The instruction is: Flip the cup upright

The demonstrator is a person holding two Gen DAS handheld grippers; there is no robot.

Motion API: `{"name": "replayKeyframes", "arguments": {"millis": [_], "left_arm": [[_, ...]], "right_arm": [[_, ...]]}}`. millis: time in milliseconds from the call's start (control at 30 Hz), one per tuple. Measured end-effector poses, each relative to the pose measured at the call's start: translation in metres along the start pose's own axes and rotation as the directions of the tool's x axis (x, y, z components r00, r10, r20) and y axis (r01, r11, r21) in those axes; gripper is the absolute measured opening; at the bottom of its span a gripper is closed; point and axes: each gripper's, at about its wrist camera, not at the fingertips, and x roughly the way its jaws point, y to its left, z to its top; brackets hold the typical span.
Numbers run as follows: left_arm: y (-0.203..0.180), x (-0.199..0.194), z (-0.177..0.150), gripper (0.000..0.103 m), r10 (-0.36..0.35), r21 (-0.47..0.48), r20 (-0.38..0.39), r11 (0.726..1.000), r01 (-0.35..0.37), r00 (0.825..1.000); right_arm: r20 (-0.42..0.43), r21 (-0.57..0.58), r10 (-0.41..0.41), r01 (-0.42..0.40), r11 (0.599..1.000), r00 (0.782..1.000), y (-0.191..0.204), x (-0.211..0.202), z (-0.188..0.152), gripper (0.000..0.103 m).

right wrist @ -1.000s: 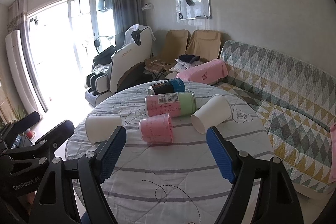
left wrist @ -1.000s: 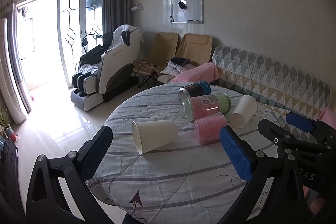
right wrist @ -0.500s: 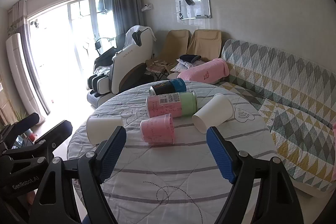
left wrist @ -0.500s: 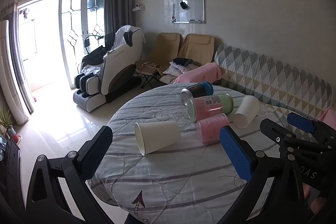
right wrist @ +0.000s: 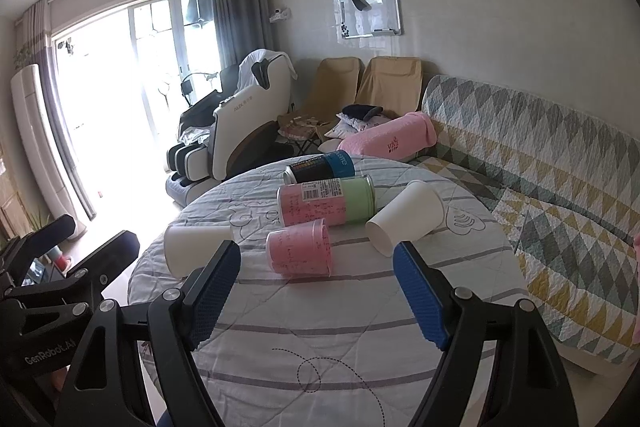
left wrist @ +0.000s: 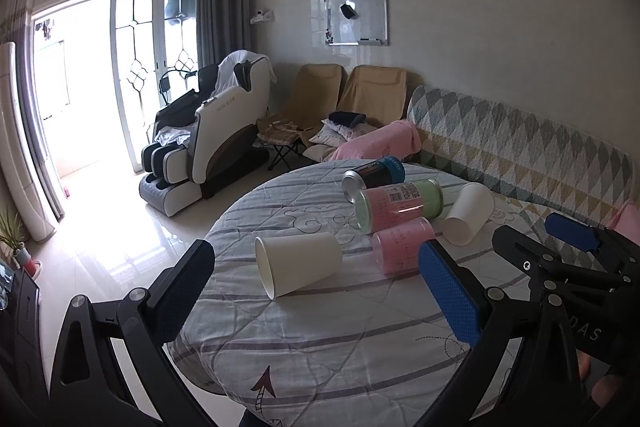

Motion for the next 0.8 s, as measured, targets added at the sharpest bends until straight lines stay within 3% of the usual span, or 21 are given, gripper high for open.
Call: {"name": "replayKeyframes", "arguments": {"millis": [800], "left_arm": [[-0.0011,0.0016,0.0009,0.103,-0.001,0.005,-0.004,1.000,0.001,1.000]], "right_arm": [[-0.004,0.002,-0.007,0.007,1.000,1.000,0.0013,0.0042,0.0024,0.080]]}}
